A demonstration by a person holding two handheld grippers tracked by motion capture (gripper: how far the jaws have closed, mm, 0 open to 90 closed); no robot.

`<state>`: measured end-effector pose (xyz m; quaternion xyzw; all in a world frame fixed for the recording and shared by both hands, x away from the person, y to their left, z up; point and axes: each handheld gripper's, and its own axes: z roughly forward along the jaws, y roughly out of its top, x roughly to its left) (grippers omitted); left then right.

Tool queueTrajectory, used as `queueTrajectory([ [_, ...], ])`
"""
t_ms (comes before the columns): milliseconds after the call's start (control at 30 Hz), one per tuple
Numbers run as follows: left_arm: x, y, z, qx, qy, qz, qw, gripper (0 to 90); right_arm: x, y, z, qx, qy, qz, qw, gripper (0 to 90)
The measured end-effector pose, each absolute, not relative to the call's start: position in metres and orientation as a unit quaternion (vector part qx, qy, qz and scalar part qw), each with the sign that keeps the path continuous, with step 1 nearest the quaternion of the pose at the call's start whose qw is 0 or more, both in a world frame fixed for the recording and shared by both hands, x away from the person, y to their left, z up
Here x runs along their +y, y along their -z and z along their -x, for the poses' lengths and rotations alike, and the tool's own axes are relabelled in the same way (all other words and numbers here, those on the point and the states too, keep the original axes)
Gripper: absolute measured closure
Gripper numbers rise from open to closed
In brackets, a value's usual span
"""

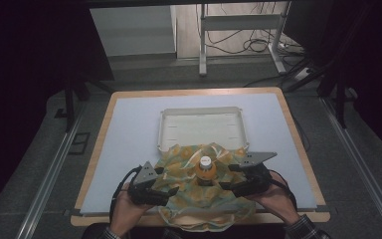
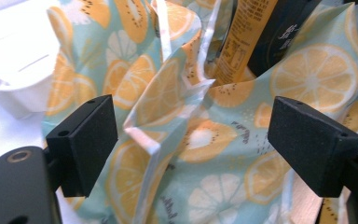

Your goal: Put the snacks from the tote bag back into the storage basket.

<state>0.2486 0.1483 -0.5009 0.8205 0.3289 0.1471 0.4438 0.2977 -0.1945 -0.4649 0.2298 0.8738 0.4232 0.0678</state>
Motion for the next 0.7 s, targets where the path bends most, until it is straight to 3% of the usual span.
queueTrajectory([
  [533,0.159,0.502,-0.243,0.343,-0.121,-0.804,0.471,9.7,-0.187,0.456,-0.294,0.864,-0.444,-0.235,0.042,18.2],
  [700,0.158,0.503,-0.243,0.343,-0.119,-0.805,0.469,9.7,-0.182,0.453,-0.291,0.865,-0.442,-0.228,0.056,14.0],
])
